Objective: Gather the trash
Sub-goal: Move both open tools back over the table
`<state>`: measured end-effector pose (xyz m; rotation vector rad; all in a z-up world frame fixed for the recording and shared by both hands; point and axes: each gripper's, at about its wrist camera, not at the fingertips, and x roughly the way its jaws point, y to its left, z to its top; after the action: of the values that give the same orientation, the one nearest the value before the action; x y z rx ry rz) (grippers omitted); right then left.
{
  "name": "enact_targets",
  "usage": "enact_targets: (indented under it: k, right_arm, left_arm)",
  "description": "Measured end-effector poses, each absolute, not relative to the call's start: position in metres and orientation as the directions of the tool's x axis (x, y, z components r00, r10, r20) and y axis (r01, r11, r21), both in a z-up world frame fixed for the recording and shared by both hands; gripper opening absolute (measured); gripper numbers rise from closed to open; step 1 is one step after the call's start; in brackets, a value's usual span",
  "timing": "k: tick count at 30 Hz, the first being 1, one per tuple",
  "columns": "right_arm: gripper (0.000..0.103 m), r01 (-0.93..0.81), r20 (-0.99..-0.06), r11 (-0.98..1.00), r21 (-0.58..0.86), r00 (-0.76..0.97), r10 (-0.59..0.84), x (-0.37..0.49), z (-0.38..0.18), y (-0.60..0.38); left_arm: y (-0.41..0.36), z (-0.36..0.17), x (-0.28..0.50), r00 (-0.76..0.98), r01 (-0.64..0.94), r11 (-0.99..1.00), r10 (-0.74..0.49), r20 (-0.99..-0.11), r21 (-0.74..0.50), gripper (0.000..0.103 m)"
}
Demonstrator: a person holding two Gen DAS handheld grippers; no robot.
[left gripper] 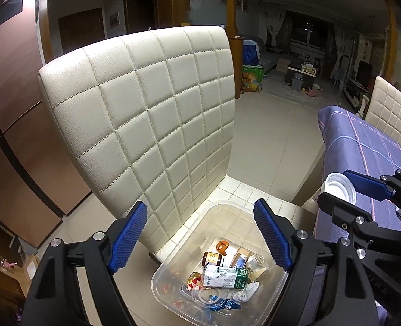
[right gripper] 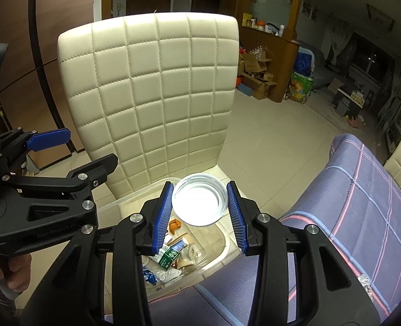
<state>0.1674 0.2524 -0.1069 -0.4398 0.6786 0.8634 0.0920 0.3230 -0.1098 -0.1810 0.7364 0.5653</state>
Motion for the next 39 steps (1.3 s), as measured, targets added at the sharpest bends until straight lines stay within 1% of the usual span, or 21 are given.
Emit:
enact_targets:
  k: [10,12,14,15,29,39]
  right_arm:
    - [0.042,-0.818,-0.692,0.569,-0.082,0.457,0.558,0.167,-0.105,0.265]
    - [0.05,-0.812,-0.687,0.578,-0.079,0.464,0.559,0.168,-0.104,0.266]
    - [0.067,-0.806,-0.678,0.588,-0.073,0.472,0.563,0.169,-0.103,0.263]
    - [0.069,-0.804,-0.675,0.591,-0.069,0.474,0.565,0.169,-0.102,0.262]
    - [0.068,-0.79,-0.673,0.607,-0.081,0.493,0.552,0.159,-0.096,0.24]
    - [0.068,-0.764,-0.64,0.64,-0.083,0.533,0.553,0.142,-0.078,0.201]
  left_arm:
    - [0.332,-0.111,0.084,0.593,-0.572,0.82,0.431,-0.681,0.022,0.079]
    - [0.335,-0.111,0.083,0.585,-0.585,0.811,0.441,-0.681,0.022,0.079]
    - [0.338,-0.112,0.081,0.584,-0.588,0.809,0.435,-0.685,0.014,0.079]
    - [0.339,-0.112,0.08,0.584,-0.588,0.809,0.432,-0.688,0.008,0.079]
    - [0.326,-0.102,0.072,0.599,-0.573,0.82,0.429,-0.676,0.013,0.079]
    - [0.29,-0.079,0.061,0.638,-0.53,0.848,0.418,-0.646,0.025,0.079]
